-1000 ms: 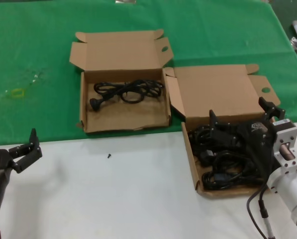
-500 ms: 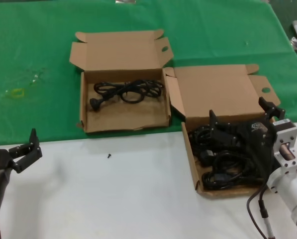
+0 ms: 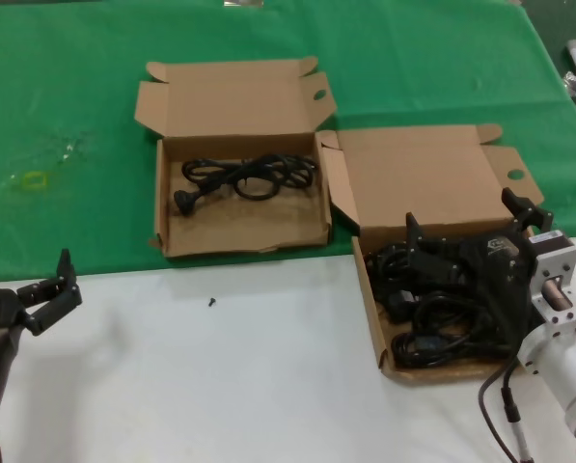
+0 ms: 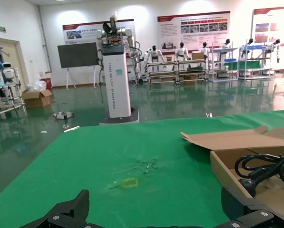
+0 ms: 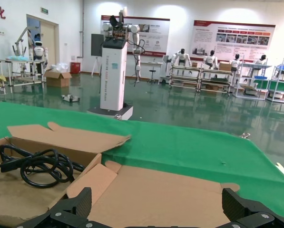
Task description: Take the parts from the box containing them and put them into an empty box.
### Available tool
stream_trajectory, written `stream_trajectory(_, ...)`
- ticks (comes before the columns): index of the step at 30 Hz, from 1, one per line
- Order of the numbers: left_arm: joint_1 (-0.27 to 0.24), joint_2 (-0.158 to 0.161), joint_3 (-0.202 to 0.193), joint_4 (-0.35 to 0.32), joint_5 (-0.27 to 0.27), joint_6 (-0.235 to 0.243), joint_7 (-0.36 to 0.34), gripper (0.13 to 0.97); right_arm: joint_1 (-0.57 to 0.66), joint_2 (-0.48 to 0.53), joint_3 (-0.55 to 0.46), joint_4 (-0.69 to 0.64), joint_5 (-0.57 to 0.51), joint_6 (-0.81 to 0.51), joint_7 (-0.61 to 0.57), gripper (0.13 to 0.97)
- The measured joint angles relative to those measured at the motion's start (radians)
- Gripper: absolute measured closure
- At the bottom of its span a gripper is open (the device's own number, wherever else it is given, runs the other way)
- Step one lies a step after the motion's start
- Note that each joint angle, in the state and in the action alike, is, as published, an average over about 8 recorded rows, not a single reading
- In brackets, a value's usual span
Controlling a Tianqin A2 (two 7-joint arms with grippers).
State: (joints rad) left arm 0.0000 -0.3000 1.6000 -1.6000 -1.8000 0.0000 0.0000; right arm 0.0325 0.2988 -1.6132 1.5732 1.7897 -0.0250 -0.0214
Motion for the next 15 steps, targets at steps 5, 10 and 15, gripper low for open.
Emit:
stream_trajectory(5, 0.0, 0.0, 0.0, 0.0, 0.0, 0.0, 0.0, 0.132, 0.0, 0.0, 0.0, 0.0, 0.0, 0.0, 0.0, 0.129)
stream_trajectory(10, 0.0, 0.0, 0.0, 0.0, 0.0, 0.0, 0.0, 0.132, 0.0, 0.0, 0.0, 0.0, 0.0, 0.0, 0.0, 0.129)
stream_trajectory(15, 0.0, 0.0, 0.0, 0.0, 0.0, 0.0, 0.0, 0.132, 0.0, 0.0, 0.0, 0.0, 0.0, 0.0, 0.0, 0.129)
